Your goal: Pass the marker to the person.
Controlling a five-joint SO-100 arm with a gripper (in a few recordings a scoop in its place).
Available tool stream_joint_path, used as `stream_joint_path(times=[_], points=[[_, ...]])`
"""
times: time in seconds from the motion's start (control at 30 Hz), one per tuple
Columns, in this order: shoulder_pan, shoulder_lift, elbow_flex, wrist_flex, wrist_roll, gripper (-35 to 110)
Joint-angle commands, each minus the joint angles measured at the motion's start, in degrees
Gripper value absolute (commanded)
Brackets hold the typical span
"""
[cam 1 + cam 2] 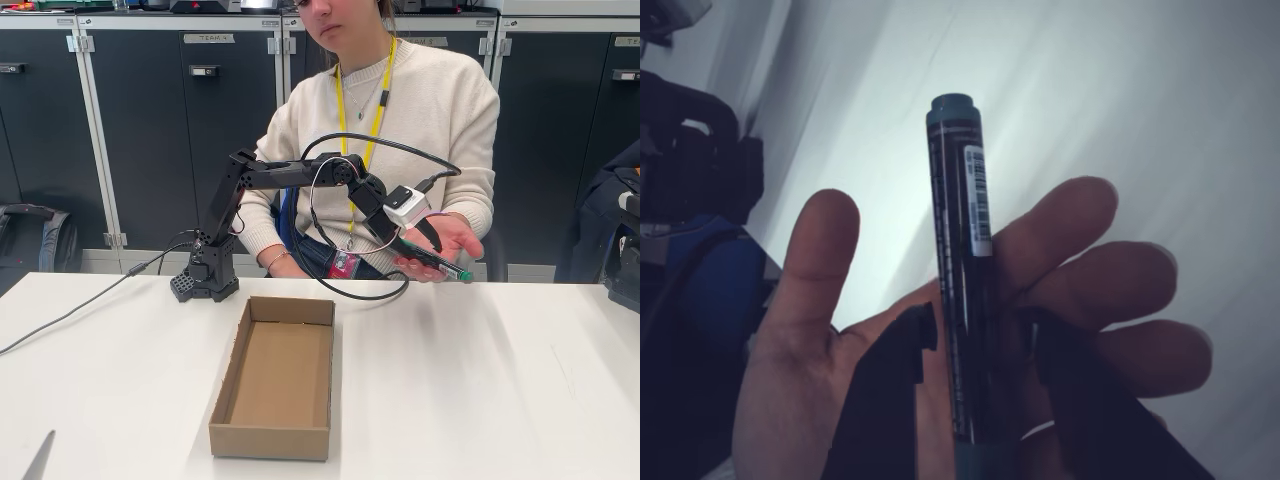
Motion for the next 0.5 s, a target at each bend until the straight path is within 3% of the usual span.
stream_joint_path(times=[0.0,0.47], points=[[0.44,3.52,0.53,-1.67,-0.18,22],[0.97,10.55,0.97,1.14,-0.09,21]])
